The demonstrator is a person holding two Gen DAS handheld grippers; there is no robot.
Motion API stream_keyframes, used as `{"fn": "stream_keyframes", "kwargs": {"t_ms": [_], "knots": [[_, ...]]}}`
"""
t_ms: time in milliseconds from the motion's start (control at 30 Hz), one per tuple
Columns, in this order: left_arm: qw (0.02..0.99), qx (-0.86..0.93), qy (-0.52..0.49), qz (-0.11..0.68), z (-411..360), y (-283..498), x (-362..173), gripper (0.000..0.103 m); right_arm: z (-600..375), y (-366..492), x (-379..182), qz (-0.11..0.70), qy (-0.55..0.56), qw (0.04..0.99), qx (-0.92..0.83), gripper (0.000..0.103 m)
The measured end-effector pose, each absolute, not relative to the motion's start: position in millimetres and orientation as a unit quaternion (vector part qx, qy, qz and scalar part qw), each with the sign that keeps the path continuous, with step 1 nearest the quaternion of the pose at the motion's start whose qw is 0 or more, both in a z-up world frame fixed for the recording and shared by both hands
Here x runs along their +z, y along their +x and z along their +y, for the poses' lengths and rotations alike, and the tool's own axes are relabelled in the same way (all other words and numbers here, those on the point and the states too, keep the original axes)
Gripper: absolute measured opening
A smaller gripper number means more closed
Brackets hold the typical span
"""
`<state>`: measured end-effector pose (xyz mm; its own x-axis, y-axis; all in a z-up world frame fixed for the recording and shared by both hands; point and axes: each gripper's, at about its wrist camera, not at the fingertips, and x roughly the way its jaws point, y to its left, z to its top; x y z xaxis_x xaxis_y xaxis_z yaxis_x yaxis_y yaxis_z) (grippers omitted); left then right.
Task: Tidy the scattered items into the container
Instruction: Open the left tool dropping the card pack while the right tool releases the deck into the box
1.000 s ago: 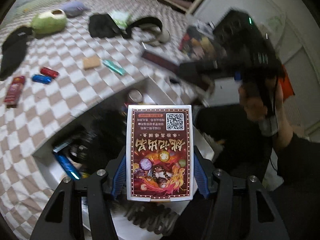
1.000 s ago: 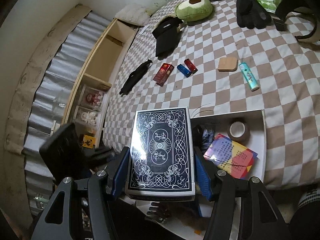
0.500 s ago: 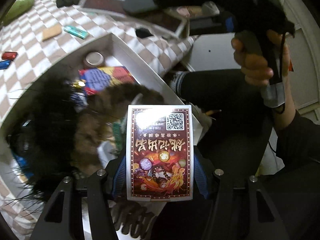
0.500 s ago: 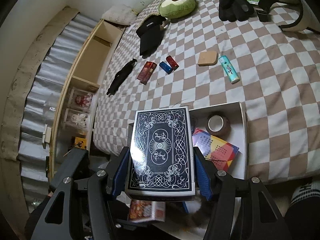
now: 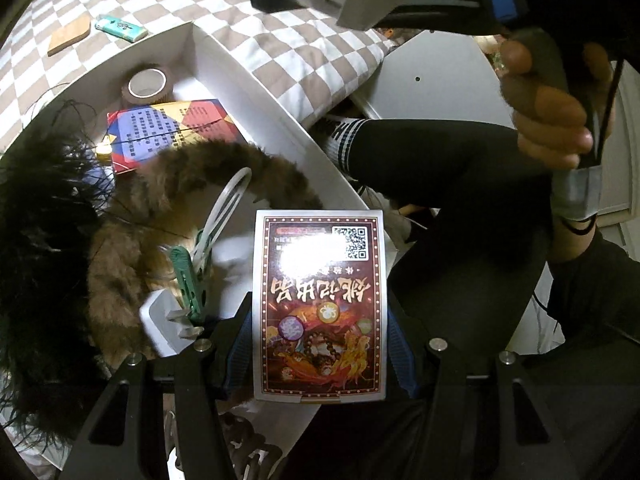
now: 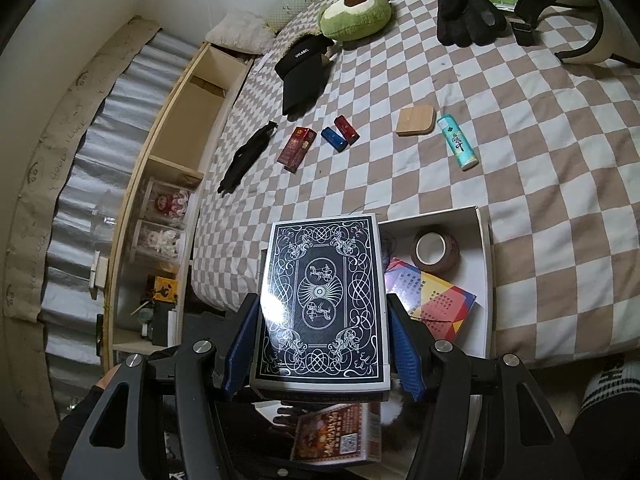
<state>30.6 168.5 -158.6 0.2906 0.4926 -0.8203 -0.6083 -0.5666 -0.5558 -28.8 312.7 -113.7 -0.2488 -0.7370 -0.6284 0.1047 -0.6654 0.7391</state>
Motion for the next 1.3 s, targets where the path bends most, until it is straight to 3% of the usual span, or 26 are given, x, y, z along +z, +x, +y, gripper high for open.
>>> {"fn": "stream_keyframes", "kwargs": {"t_ms": [167,433,1300], "knots": [[0.450,0.595,-0.664,0.054,168,29,-165,0.059,314,-29,-113,-0.294,0.540,0.287,-0.735,0.062],[0.454,0.607,-0.651,0.037,159,23,-151,0.072,312,-29,-118,-0.290,0.549,0.285,-0.730,0.062],[0.433,0.624,-0.651,0.008,132,18,-154,0.072,285,-35,-140,-0.230,0.596,0.255,-0.725,0.062]]}}
